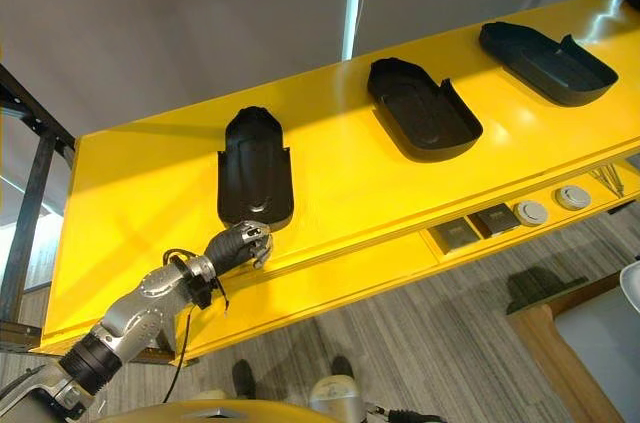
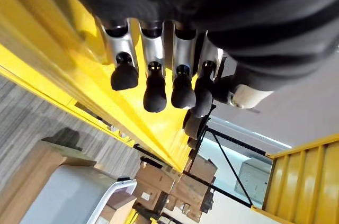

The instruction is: Move parts from the plastic box to the shelf.

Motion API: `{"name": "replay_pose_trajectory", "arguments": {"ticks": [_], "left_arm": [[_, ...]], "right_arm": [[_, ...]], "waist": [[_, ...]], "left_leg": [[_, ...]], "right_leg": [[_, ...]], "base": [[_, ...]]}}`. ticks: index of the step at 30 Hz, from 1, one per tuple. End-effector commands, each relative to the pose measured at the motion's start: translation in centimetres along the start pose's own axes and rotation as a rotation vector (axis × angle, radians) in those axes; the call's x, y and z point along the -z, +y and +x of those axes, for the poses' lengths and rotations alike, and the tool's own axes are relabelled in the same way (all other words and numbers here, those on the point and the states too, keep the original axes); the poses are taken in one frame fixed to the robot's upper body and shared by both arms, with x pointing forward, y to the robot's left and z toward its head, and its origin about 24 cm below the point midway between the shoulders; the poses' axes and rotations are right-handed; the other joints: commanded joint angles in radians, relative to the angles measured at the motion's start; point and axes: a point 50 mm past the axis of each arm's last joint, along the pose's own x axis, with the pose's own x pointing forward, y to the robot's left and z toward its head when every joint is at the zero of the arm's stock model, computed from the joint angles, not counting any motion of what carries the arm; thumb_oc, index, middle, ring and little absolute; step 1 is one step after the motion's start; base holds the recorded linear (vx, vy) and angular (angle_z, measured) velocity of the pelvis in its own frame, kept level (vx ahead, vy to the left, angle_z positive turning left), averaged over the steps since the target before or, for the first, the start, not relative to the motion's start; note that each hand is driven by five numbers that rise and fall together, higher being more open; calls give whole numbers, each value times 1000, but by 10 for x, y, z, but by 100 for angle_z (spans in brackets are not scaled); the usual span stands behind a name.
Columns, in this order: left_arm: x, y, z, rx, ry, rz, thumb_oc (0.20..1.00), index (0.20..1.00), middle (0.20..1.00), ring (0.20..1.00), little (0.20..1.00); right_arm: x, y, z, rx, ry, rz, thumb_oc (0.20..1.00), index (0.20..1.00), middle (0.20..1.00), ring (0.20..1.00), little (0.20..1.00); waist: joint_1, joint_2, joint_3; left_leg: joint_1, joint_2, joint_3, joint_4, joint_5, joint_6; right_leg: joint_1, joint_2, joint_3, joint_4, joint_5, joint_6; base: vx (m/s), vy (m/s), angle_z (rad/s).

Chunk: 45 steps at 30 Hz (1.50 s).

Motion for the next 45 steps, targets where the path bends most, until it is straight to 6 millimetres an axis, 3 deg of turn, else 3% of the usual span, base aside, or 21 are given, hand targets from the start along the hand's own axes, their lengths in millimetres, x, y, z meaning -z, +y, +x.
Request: {"name": "replay_pose_trajectory", "arguments": {"ticks": [1,16,25,39,45], "left_arm": [[-22,9,12,-34,-97,38,200,200,200,200,200],[-11,19,5,-202,-151,-52,200,200,200,200,200],[-7,27,2,-294,-150,-13,200,200,200,200,200],[-17,39,8,-455,-246,-7,200,200,200,200,200],[-28,42,6,-474,-251,131,200,200,200,200,200]], "right_arm": [[-4,14,3,-17,20,-35,1000,1000,1000,1000,1000],[-11,23,4,-33,10,-59,1000,1000,1000,1000,1000],[-14,24,4,-27,-1,-13,1000,1000,1000,1000,1000],[-22,19,3,-15,-20,-37,1000,1000,1000,1000,1000],[-18,14,2,-9,11,-43,1000,1000,1000,1000,1000]], "waist": [[2,-18,44],[24,-33,25],[17,-36,27],[10,-28,21],[13,-25,17]], "left_leg": [[46,18,10,0,-157,2],[61,40,18,0,-155,-13],[66,65,35,0,-136,-28],[53,108,65,17,-89,-63],[47,118,75,20,-80,-71]], "right_leg": [[-4,-5,-64,13,-71,-13],[10,13,-81,2,-77,-20],[17,28,-76,2,-84,-31],[42,54,-72,2,-96,-55],[33,59,-65,2,-95,-54]], "base": [[0,0,0],[-31,-45,0],[-36,-70,-2],[-30,-58,-3],[-23,-58,-10]]}}
